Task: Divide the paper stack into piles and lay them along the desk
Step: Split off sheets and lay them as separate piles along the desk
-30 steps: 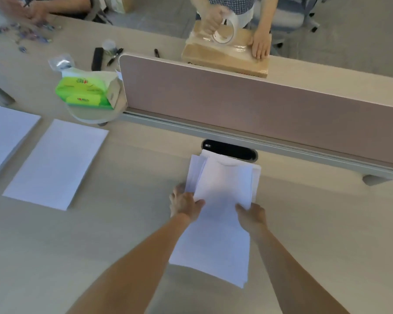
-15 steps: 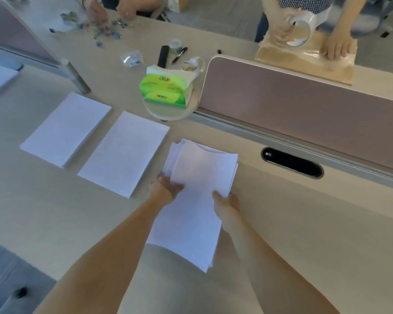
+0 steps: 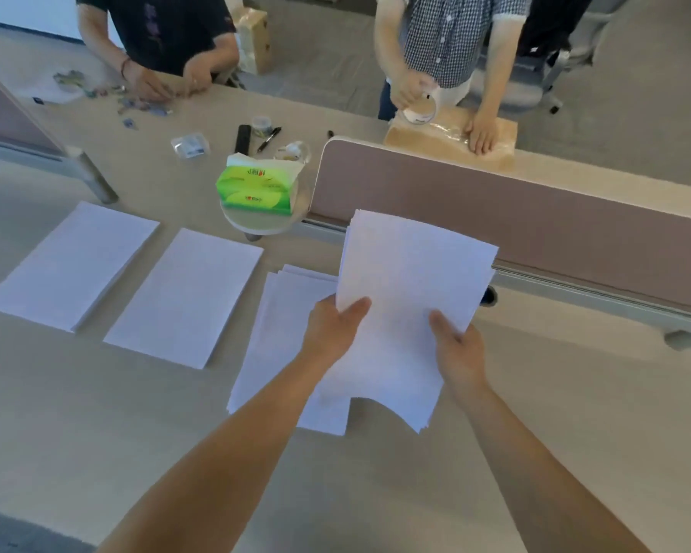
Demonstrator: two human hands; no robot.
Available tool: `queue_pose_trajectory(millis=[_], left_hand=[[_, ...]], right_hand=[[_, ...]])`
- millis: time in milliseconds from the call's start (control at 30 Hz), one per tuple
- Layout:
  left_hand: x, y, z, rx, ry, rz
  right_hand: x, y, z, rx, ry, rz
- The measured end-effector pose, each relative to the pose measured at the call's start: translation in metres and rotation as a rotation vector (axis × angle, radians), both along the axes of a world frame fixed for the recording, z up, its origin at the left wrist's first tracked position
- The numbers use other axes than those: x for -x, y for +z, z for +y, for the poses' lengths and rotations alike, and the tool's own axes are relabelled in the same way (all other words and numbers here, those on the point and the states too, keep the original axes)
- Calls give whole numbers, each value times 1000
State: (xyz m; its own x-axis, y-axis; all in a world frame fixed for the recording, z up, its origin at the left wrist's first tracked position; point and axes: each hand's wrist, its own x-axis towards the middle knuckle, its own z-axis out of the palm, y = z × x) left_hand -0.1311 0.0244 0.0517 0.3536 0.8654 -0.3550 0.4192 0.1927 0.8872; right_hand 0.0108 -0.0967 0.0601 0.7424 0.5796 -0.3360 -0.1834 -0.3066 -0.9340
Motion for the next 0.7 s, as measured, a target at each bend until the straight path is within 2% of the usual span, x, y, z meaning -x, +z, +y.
queue_pose_trajectory(millis=[67, 133, 233, 333, 500, 600, 700], left_hand=[[-11, 10, -21, 28, -5, -176], [-20, 15, -40, 80, -49, -255], [-29, 2, -64, 174, -163, -231], [-34, -4, -84, 159, -266, -163], [-58, 11, -97, 172, -126, -173], [-55, 23, -93, 106, -201, -191], [-46, 22, -87, 93, -301, -199]], right_hand=[[-13, 16, -28, -102, -72, -62], [-28, 22, -58, -175, -119, -105], [-42, 13, -102, -117, -81, -130], [-46, -2, -134, -126, -57, -73], [-46, -4, -137, -232, -159, 20], [-54, -1, -142, -259, -150, 14], [-65, -4, -155, -185, -62, -24]])
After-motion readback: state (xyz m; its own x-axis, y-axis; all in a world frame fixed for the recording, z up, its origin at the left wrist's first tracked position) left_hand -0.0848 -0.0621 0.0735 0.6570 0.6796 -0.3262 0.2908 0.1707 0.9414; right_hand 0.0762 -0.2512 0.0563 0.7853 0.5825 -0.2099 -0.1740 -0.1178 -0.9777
